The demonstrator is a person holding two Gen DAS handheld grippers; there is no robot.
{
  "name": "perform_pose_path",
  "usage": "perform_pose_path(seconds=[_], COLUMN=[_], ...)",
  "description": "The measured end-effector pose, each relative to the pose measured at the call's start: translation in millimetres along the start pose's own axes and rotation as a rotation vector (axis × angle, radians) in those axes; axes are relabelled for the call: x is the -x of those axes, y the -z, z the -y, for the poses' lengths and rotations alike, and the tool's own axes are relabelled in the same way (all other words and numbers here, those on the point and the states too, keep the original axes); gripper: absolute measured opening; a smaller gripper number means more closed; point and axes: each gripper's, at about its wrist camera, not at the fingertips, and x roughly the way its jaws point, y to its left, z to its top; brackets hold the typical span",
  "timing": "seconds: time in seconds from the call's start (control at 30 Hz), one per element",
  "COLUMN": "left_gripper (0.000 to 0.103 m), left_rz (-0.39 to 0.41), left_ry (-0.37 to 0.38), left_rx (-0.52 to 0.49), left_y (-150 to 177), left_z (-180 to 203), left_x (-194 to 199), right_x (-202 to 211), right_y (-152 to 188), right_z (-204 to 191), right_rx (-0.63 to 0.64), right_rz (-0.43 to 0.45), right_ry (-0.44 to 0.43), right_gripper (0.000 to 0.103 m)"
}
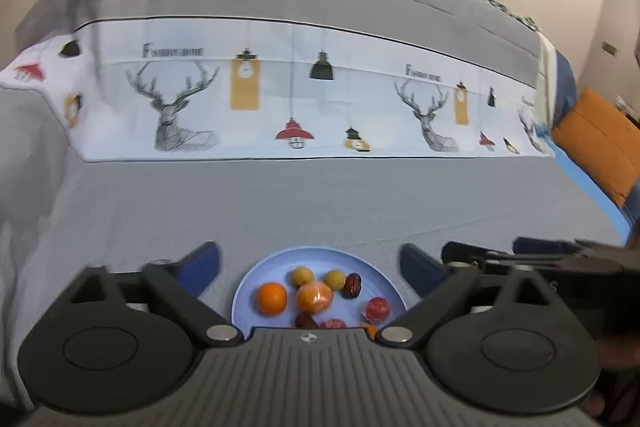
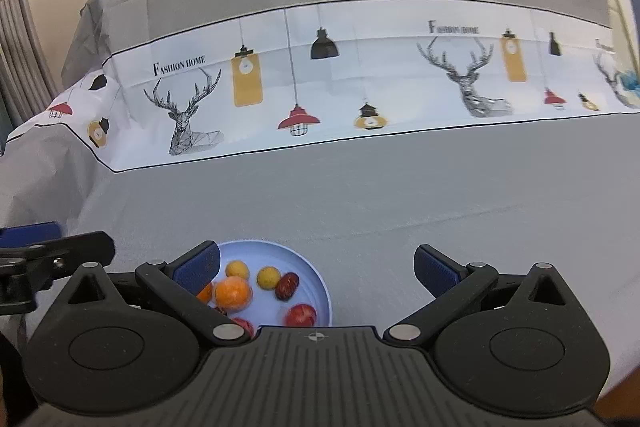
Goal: Organize fruits
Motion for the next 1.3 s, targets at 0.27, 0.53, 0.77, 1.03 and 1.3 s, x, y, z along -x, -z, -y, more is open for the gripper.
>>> perform_pose_path(seconds=[0.27, 0.53, 0.77, 1.03, 1.3], left_gripper=[0.102, 0.102, 0.102, 0.102, 0.102], left_rz=[-0.258, -0.333, -0.356, -0.378, -0.389], left_ry=[-0.068, -0.108, -0.116, -0.123, -0.121], left_rx=[0.020, 0.089, 0.070, 0.074, 0.083], left_y=[42.4, 41.2, 43.0, 45.9, 47.6], left_z=[-8.2, -27.6, -23.3, -23.0, -22.6], left_x=[-43.0, -62.0, -71.4, -75.6, -76.8], right_x=[-18.3, -37.0, -48.4, -50.0, -50.7], right_y=[29.5, 30.0, 33.8, 35.0, 36.3], right_z=[-15.5, -5.1, -9.2, -13.7, -14.0], right_rx=[0.088, 0.008, 0.038, 0.061, 0.063], right_rz=[-0.120, -0.180, -0.215, -0.221, -0.225], right_ry=[0.068, 0.050, 0.058, 0.062, 0.064], right_gripper=[0.102, 0.102, 0.102, 0.102, 0.102])
